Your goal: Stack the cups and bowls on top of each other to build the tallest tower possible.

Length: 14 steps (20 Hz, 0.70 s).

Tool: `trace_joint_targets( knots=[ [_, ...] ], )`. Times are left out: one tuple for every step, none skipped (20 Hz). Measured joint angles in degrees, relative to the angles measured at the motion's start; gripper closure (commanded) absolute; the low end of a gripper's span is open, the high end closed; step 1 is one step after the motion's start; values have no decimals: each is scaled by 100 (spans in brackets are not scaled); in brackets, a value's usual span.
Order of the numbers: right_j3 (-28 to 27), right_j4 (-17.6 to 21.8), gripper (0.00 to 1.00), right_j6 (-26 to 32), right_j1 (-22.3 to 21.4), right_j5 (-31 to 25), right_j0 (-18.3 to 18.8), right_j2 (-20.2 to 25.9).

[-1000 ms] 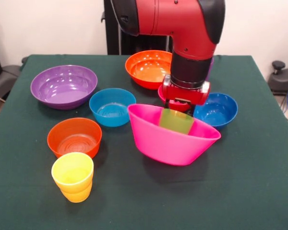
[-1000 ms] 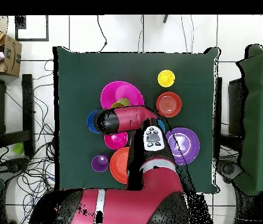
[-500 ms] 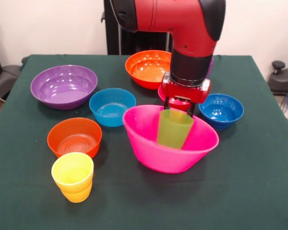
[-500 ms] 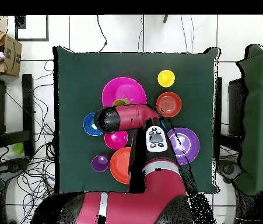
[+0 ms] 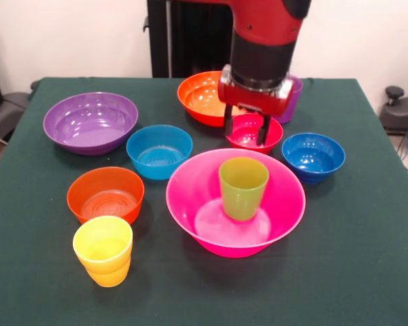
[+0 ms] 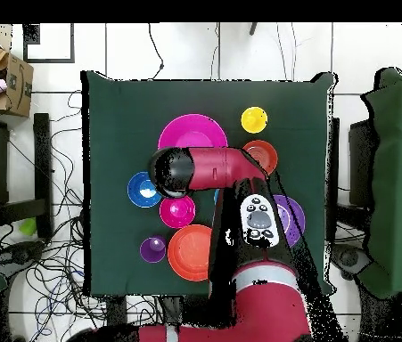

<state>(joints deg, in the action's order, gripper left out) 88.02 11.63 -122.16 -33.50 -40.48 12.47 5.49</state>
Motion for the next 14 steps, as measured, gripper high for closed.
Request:
trace_joint_targets(
  knots=[
    [-12, -24, 0, 0, -42, -109, 4, 1],
    [-31, -45, 0, 0, -90, -231, 6, 4],
    [-53, -58, 0, 0, -120, -320, 6, 6],
    [-101, -69, 0, 0, -150, -422, 6, 10],
    [-171, -70, 0, 0, -171, -517, 6, 16],
    [-201, -70, 0, 0, -177, -542, 6, 19],
    [-246, -69, 0, 0, -178, -565, 4, 22],
    [-340, -70, 0, 0, -171, -570, -2, 33],
    [-408, -70, 0, 0, -164, -570, -14, 37],
    [-442, -70, 0, 0, -160, -571, -23, 38],
    [-490, -71, 0, 0, -154, -570, -38, 40],
    [-542, -75, 0, 0, -148, -571, -60, 41],
    [-578, -83, 0, 0, -147, -570, -79, 43],
    [-631, -93, 0, 0, -142, -571, -114, 45]
  ],
)
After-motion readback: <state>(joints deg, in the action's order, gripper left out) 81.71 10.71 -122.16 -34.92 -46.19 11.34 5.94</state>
